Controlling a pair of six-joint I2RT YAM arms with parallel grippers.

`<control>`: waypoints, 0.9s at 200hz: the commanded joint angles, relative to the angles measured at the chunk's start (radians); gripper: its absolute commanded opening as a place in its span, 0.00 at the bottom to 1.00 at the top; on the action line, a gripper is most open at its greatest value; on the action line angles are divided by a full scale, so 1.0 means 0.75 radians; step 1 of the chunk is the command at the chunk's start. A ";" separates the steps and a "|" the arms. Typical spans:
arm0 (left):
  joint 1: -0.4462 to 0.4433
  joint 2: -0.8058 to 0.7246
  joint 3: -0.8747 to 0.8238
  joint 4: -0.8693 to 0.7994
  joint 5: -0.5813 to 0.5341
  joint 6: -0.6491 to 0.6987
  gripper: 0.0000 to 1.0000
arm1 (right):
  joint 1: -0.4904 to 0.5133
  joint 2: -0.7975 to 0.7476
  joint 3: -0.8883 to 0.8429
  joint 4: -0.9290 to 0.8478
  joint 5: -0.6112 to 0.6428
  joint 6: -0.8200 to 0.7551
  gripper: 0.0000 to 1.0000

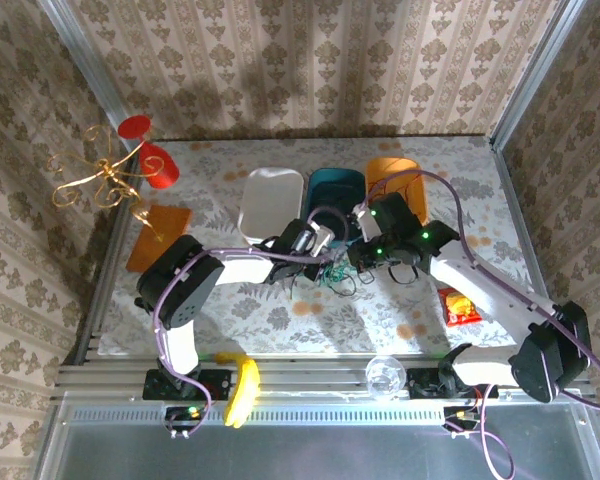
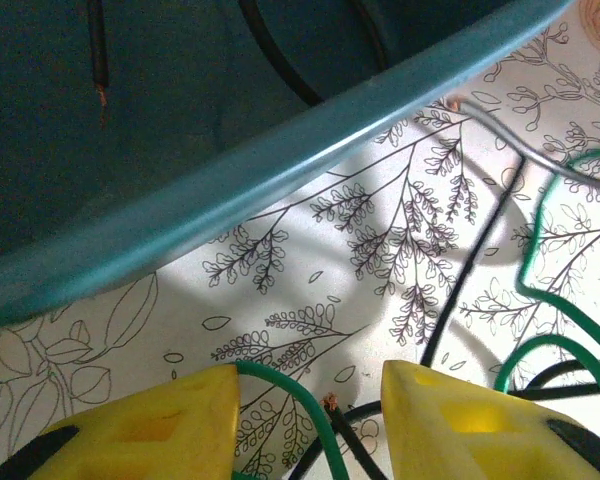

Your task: Untangle the cables

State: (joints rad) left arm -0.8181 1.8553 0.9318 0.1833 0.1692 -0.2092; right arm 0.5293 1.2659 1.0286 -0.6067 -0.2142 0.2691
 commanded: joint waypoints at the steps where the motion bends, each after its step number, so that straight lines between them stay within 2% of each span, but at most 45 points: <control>1: -0.010 0.065 -0.028 -0.089 -0.035 0.042 0.42 | -0.049 -0.108 -0.055 0.154 0.142 0.171 0.00; 44: -0.009 0.119 -0.053 -0.103 -0.098 0.033 0.42 | -0.189 -0.291 -0.217 0.285 0.264 0.430 0.00; 88: -0.009 0.142 -0.085 -0.105 -0.124 0.022 0.42 | -0.317 -0.450 -0.305 0.281 0.372 0.614 0.00; 140: -0.010 0.129 -0.136 -0.086 -0.134 0.009 0.42 | -0.452 -0.580 -0.316 0.200 0.449 0.646 0.00; 167: -0.009 0.118 -0.171 -0.077 -0.147 -0.003 0.42 | -0.504 -0.632 -0.288 0.111 0.586 0.632 0.00; 180: -0.007 0.108 -0.190 -0.062 -0.148 -0.009 0.42 | -0.536 -0.649 -0.284 0.116 0.586 0.614 0.00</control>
State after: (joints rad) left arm -0.8318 1.8709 0.8715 0.3206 0.1051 -0.1970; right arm 0.1627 0.8146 0.7860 -0.4736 0.1310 0.7303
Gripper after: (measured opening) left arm 0.415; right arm 0.063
